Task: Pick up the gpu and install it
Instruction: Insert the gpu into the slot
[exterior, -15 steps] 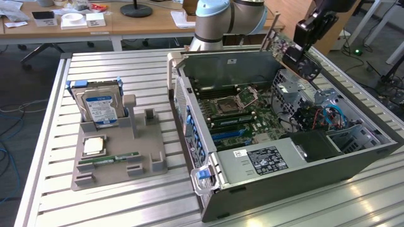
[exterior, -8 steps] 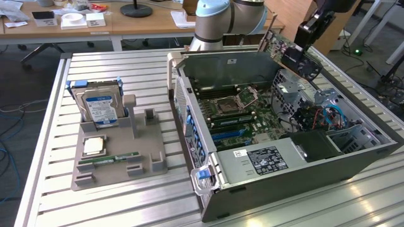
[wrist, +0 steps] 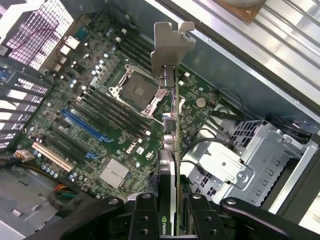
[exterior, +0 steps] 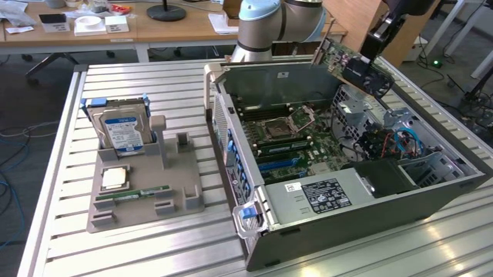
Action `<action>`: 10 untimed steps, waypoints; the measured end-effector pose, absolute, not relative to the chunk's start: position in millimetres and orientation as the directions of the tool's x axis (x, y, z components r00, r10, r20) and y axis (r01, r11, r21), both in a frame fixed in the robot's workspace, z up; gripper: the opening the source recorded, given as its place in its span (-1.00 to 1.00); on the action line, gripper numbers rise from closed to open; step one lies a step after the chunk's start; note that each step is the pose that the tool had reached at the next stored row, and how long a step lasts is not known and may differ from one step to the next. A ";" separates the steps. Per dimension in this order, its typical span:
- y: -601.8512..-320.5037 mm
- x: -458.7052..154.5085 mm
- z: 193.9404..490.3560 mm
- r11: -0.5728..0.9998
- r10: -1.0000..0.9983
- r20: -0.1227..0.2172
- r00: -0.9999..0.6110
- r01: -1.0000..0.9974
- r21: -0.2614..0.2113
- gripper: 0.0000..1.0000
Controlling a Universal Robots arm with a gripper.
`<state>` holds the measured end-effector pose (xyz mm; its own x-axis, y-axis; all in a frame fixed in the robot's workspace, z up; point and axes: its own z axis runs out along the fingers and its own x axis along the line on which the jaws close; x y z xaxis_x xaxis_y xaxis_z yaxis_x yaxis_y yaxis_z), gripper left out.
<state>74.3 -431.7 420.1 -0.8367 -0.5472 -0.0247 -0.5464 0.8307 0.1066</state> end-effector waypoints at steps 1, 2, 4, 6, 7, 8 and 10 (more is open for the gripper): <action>-431.7 74.3 420.1 0.830 -0.549 -0.025 -0.835 -0.548 0.107 -0.47; -431.7 74.3 420.2 0.830 -0.549 -0.025 -0.835 -0.548 0.106 -0.47; -431.7 74.3 420.1 0.829 -0.549 -0.025 -0.835 -0.548 0.106 -0.47; -431.7 74.3 420.1 0.829 -0.549 -0.025 -0.835 -0.548 0.107 -0.47; -431.7 74.3 420.1 0.829 -0.550 -0.025 -0.835 -0.549 0.107 -0.47; -431.7 74.3 420.1 0.827 -0.552 -0.025 -0.833 -0.551 0.107 -0.47; -431.7 74.3 420.1 0.819 -0.564 -0.025 -0.825 -0.563 0.107 -0.47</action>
<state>74.3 -431.7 420.1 -0.8253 -0.5642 -0.0247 -0.5633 0.8193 0.1066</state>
